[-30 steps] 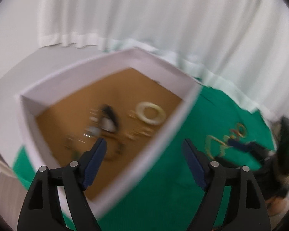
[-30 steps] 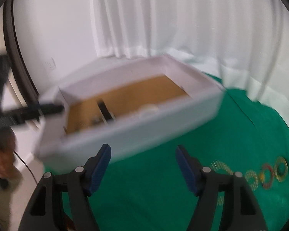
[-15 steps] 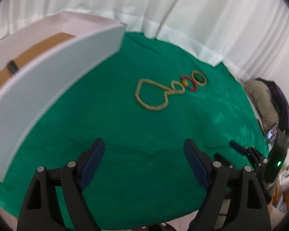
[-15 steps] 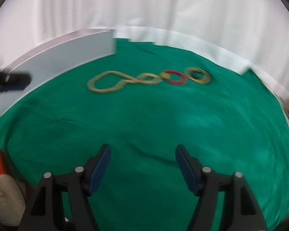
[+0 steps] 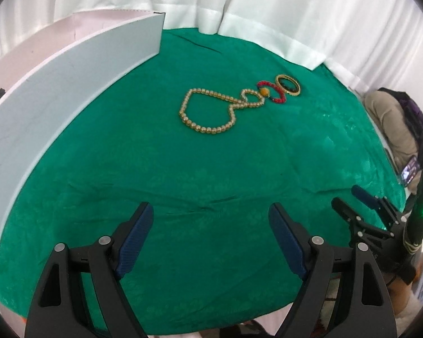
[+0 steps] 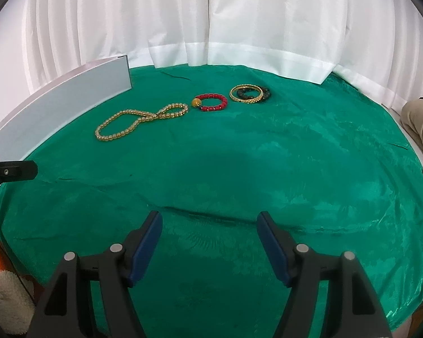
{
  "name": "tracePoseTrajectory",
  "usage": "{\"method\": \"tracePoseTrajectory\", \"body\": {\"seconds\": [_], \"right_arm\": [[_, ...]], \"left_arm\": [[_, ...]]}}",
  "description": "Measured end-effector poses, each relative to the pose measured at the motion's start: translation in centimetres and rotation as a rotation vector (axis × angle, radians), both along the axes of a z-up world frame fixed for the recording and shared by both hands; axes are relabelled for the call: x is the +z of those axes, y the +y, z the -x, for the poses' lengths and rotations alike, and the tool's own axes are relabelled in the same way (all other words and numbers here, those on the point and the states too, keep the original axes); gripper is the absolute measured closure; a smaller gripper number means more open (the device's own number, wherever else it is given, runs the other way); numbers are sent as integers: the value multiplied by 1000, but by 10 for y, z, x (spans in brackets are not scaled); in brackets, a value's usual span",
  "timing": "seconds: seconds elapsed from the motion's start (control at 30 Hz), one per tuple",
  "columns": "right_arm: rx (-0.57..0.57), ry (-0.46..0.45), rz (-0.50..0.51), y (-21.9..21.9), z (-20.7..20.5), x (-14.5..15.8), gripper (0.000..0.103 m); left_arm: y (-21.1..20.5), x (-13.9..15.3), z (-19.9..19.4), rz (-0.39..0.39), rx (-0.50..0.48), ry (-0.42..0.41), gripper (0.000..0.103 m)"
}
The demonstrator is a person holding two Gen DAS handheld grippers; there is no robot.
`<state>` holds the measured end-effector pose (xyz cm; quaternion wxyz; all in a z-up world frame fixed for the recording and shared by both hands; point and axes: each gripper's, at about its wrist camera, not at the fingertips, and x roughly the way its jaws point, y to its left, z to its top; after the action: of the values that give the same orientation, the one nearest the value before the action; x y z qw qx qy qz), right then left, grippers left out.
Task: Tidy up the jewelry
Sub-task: 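Move the left tool out of the box over the gold bead necklace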
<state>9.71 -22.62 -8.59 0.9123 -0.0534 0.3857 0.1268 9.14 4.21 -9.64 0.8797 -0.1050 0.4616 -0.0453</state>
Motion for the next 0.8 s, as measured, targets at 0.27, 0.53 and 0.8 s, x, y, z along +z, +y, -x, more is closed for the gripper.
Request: {"method": "tracePoseTrajectory", "body": {"seconds": [0.27,0.53,0.8], "right_arm": [[-5,-20,-6,-1,7,1,32],[-7,-17,-13,-2,6,-1,32],[-11,-21,-16,-4,6,-2,32]], "left_arm": [[-1,-7,-1,-11,2,14,18],[-3,-9,-4,-20,4,20,18],[-5,-10,-8,-35,-8,25,18]]}}
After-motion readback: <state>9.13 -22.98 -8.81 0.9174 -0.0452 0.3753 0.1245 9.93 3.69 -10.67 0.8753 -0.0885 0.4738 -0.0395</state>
